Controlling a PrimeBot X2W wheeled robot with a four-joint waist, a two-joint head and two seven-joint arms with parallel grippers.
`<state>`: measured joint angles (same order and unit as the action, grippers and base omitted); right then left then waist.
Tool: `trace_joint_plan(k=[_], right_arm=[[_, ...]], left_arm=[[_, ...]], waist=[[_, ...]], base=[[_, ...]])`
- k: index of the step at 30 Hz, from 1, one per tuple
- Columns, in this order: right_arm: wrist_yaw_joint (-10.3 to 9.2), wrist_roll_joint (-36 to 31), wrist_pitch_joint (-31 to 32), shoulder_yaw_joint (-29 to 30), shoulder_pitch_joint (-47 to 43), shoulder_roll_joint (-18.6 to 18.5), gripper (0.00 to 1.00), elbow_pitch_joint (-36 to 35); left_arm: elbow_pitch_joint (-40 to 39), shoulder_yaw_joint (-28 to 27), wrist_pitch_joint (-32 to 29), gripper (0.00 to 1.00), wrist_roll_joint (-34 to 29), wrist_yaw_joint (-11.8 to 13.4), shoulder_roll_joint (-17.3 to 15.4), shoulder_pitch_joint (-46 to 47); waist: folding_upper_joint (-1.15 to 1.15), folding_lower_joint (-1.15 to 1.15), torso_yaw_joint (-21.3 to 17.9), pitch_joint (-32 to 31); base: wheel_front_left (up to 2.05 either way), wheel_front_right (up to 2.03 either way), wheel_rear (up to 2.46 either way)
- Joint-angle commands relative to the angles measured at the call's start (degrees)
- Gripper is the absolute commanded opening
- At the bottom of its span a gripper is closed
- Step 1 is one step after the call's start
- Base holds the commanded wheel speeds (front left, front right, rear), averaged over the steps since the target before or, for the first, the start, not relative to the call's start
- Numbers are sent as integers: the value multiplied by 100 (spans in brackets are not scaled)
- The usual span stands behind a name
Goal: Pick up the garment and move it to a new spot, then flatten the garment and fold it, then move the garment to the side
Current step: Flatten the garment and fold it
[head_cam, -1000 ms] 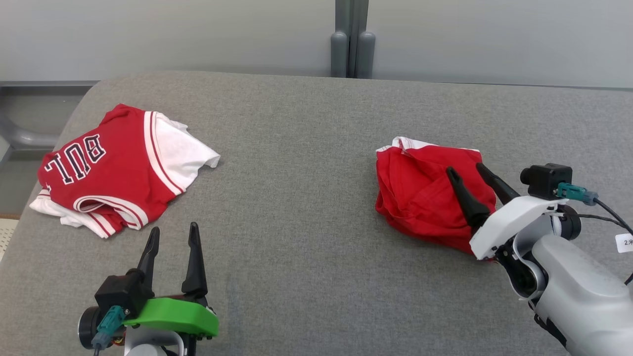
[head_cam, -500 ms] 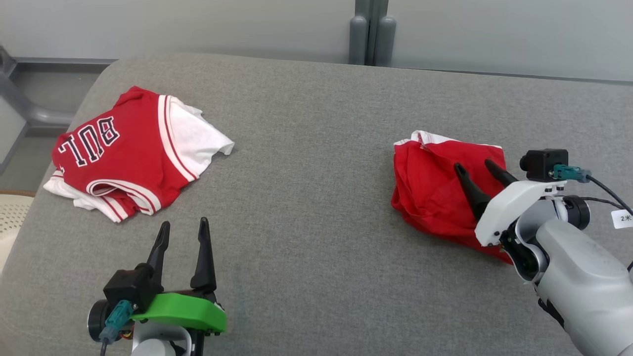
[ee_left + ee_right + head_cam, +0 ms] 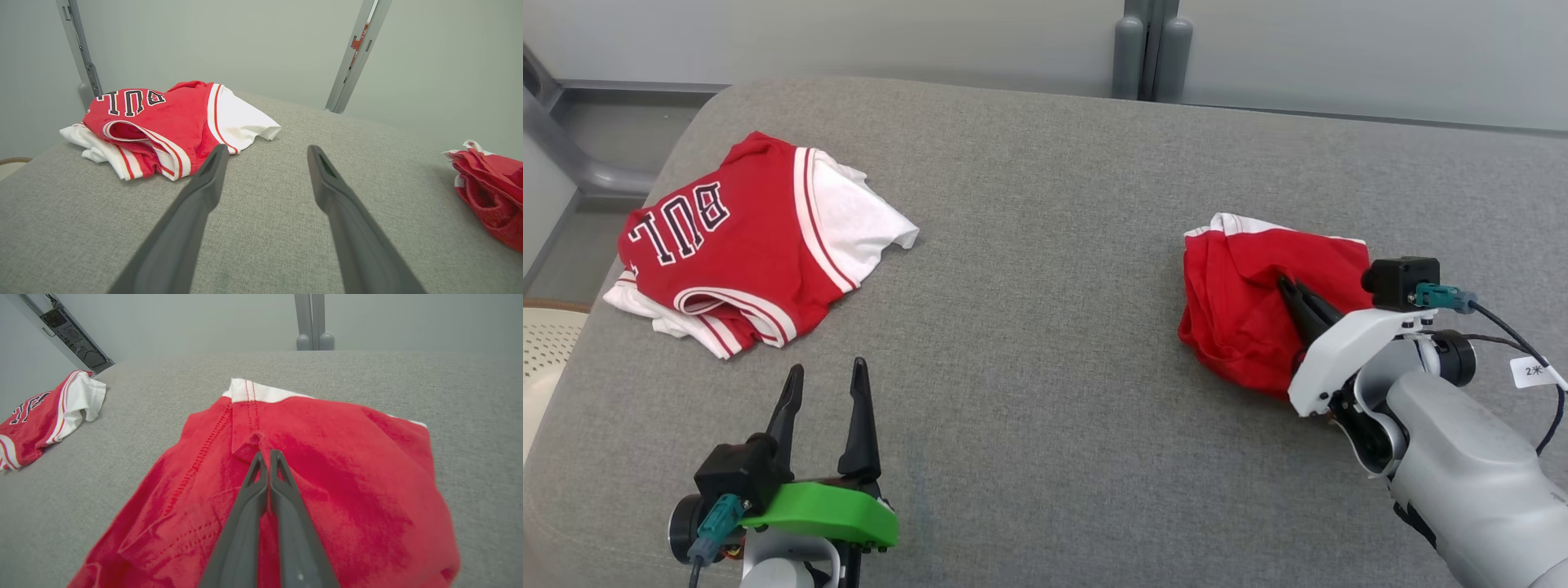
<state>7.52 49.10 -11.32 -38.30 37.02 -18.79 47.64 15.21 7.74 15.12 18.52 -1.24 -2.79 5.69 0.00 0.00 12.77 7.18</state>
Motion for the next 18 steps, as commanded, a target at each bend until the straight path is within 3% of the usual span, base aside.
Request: trace_joint_plan(k=[1,8,15,17,18], right_arm=[[-7,17,-78,-46,-7,7,0,-108],[-7,134,-251,-212,-256,12,0,-790],[-7,239,-185,-398,-506,110,0,-1013],[-7,269,-227,-415,-551,142,70,-1013],[-7,283,-235,-429,-584,154,100,-962]], left_arm=[[14,-6,2,100,7,2,-22,86],[44,9,2,100,-9,-10,-22,7],[94,73,3,100,-28,-23,-22,31],[97,91,2,100,-25,-23,-22,30],[101,99,2,100,-27,-19,-22,24]], waist=[[0,0,-15,-26],[0,0,-31,-123],[0,0,28,-145],[0,0,41,-153],[0,0,47,-161]], base=[[0,0,0],[0,0,0],[0,0,0],[0,0,0],[0,0,0]])
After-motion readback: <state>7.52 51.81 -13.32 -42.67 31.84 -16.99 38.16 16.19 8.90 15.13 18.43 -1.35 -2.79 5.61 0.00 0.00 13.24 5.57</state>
